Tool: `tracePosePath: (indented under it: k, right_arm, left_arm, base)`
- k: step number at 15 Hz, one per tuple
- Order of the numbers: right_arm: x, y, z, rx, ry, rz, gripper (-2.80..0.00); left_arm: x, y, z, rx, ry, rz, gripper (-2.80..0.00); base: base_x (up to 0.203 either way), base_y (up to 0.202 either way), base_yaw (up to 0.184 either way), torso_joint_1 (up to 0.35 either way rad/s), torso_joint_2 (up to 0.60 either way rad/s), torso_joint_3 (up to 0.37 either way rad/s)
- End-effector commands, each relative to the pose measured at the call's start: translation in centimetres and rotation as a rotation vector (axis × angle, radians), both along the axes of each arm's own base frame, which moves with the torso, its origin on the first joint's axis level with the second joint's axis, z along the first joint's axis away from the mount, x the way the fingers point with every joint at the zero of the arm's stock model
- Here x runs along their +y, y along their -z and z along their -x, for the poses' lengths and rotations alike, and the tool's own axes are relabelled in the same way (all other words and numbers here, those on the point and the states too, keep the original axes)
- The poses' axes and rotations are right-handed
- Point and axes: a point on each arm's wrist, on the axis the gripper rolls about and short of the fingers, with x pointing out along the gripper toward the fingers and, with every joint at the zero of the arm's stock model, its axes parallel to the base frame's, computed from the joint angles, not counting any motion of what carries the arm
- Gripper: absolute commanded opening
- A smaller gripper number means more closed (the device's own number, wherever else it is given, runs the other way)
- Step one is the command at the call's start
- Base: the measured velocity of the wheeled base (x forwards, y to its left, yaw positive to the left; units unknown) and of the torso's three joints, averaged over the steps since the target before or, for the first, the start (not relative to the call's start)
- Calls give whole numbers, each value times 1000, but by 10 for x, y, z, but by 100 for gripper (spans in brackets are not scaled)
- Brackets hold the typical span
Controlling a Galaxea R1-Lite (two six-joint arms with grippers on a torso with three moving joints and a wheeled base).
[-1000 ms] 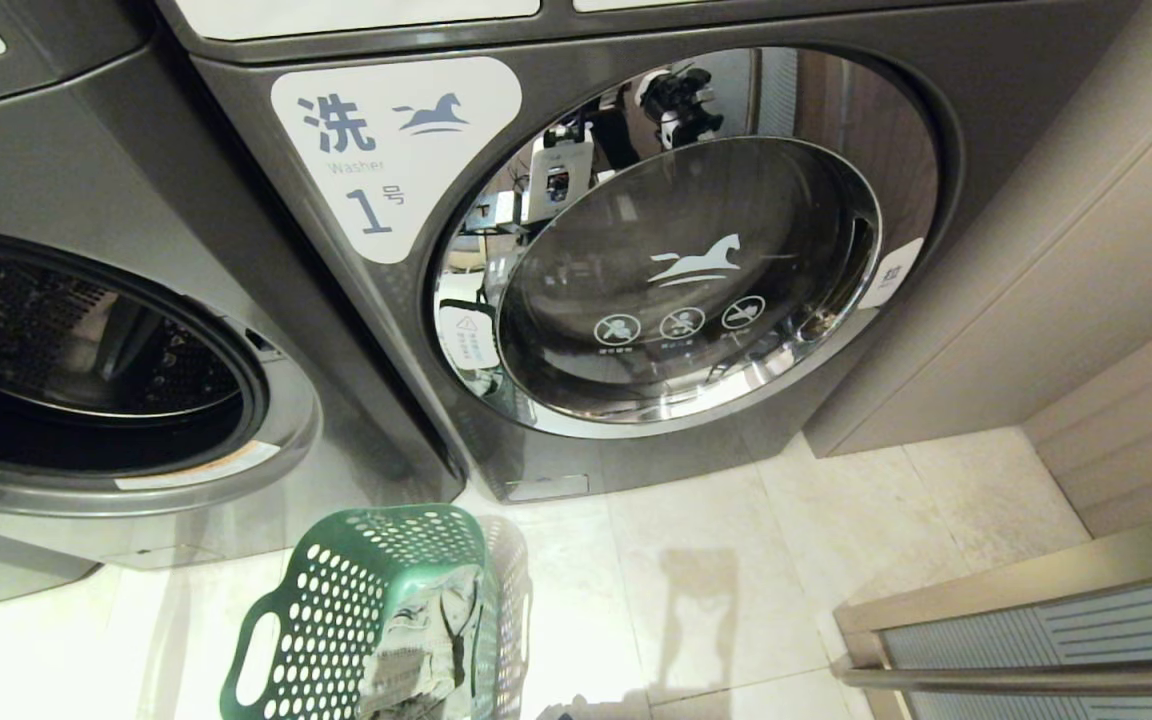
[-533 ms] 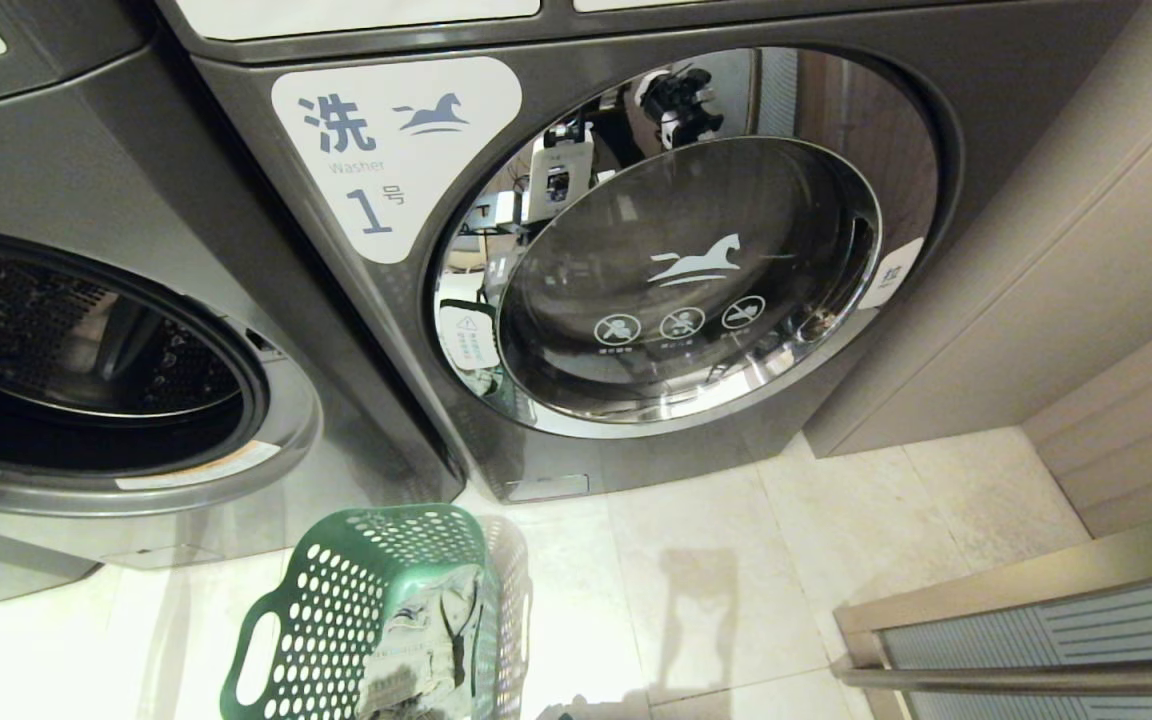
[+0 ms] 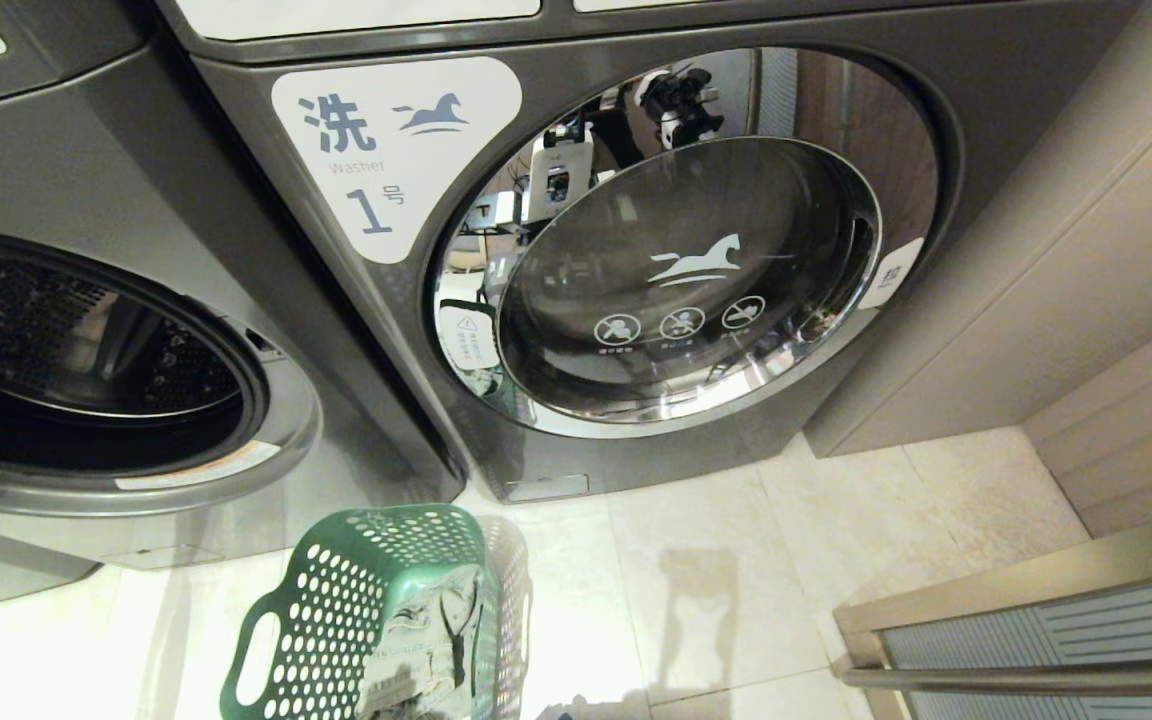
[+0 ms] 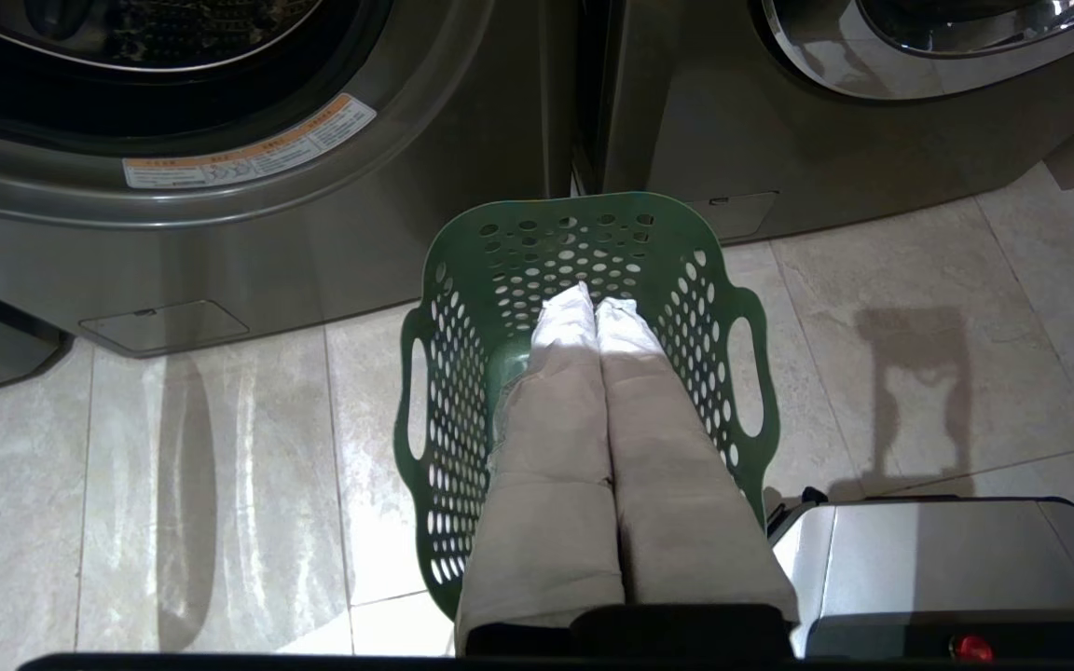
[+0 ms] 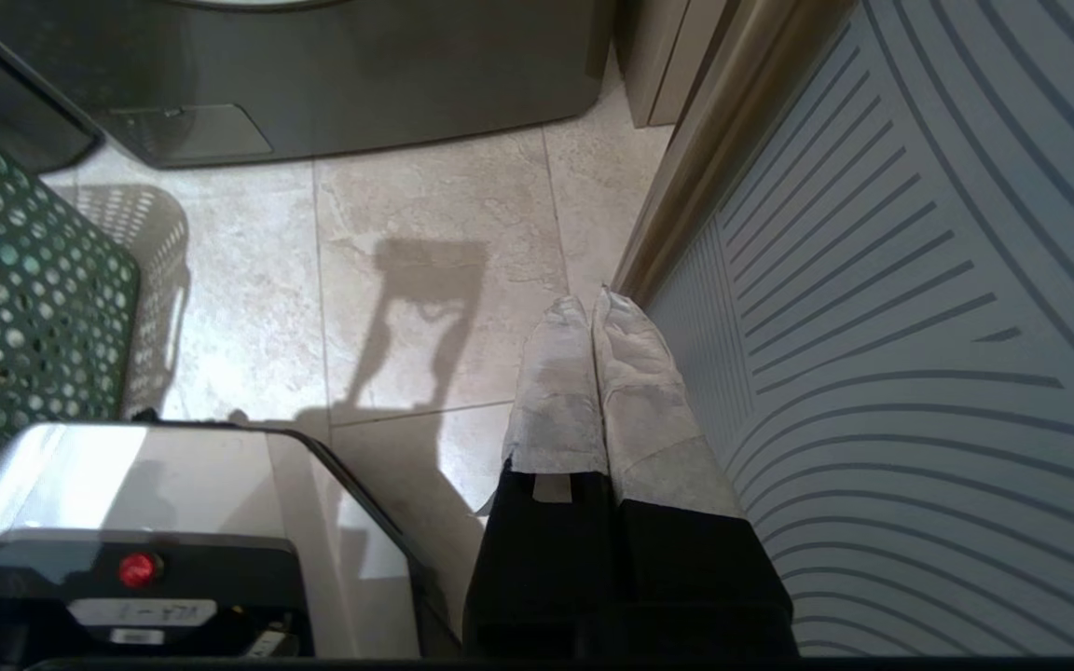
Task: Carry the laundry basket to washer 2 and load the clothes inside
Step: Open the lid of the washing machine
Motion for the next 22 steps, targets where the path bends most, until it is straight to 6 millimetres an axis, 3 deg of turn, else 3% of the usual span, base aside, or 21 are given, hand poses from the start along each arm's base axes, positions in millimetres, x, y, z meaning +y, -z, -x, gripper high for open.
tracePosePath:
  k: [1,13,22]
  right_arm:
    - [0,0,0,0,0,-6,-280]
    - [0,0,0,0,0,-6,-280]
    - [0,0,0,0,0,-6,-280]
  left_arm:
    - [0,0,0,1,1,-3,-280]
    - [0,1,0,1,17,-15,-280]
    - [0,0,0,0,14,-8,-280]
  base:
    - [0,0,0,0,0,0]
    - [-6,0,0,1,1,0]
    - [-180,0,2,2,3,4]
